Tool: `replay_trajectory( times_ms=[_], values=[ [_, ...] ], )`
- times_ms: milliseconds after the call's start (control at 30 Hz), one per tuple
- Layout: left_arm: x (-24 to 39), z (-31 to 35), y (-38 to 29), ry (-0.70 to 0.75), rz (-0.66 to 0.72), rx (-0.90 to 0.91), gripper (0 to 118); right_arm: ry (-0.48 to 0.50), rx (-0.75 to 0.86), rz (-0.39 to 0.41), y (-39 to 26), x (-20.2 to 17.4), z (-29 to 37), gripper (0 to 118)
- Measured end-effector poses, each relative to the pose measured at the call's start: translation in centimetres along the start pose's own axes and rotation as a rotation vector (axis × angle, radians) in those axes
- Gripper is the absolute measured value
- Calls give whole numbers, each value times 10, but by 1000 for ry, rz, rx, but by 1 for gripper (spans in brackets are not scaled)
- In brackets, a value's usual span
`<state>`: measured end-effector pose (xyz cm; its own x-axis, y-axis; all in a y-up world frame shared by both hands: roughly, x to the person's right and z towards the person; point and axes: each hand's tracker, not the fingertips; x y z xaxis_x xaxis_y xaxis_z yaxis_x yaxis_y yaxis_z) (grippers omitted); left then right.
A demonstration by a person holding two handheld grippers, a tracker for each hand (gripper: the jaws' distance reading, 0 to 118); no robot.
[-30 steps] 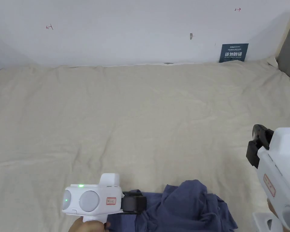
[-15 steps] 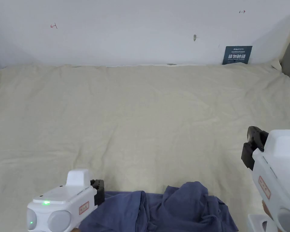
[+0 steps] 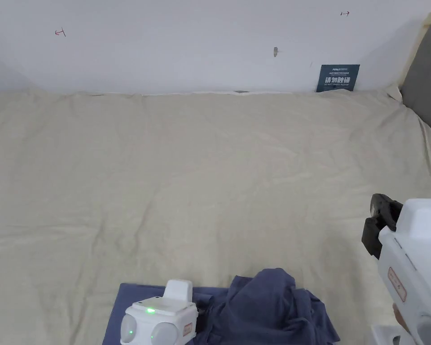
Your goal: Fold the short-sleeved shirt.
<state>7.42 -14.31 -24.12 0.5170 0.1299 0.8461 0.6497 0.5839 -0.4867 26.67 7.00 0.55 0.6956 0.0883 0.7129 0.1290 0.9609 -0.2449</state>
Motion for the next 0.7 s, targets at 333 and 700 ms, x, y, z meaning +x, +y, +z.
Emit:
replay_trajectory(
  times_ms=[333,700],
  values=[
    [-21,59,22,-105,57,114,0,-6,-2,0,1,0,3,2],
    [-159,120,12,-199,420,107,82,34,4,7,6,-21,-1,2]
  ],
)
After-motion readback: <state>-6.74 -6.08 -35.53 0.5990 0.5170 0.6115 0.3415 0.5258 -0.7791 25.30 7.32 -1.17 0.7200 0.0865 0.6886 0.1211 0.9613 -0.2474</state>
